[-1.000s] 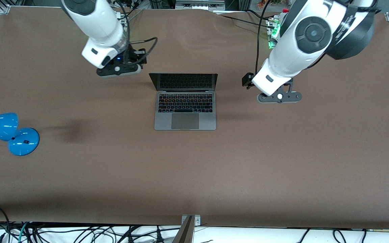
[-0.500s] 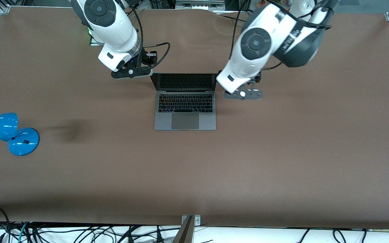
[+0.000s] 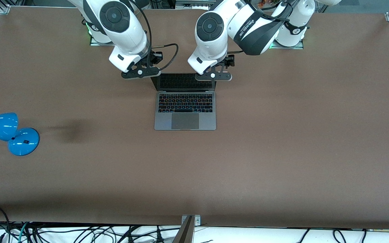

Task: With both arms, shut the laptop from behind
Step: 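Move both grippers toward the back of the raised laptop screen, then lower both grippers behind the screen's top edge of the laptop lid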

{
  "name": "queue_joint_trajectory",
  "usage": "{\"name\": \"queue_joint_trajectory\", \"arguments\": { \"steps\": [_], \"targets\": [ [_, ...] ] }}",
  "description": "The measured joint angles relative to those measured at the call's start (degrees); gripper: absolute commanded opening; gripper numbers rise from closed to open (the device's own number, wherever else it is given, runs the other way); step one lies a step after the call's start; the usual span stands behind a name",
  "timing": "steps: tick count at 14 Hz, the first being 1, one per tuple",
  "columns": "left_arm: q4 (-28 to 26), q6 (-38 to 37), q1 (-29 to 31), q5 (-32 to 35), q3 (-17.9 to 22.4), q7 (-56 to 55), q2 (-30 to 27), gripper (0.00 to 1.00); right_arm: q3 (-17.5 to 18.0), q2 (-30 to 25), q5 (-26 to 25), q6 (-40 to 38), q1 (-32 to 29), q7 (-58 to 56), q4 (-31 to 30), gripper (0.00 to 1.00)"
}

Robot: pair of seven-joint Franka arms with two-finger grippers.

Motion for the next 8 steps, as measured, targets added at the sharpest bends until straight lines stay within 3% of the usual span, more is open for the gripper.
{"name": "queue_joint_trajectory", "arguments": {
  "steps": [1,2,4,8],
  "targets": [
    [-0.4,0.0,0.0,-1.7,0.1,0.0,0.0,0.13,0.0,0.6,1.7,0.0,0.1,0.0,-0.9,0.0],
    [-0.9,0.0,0.1,-3.7,0.3,0.0,0.1,0.0,0.0,1.1,2.9,0.0,0.1,0.0,-1.7,0.0],
    [-2.1,0.0,0.1,-7.8,0.5,-0.9,0.5,0.0,0.0,2.2,4.0,0.1,0.1,0.0,-2.8,0.0],
    [-3.1,0.0,0.1,-9.6,0.4,-2.3,2.4,0.0,0.0,3.6,5.4,0.0,0.1,0.0,-4.1,0.0]
  ]
}}
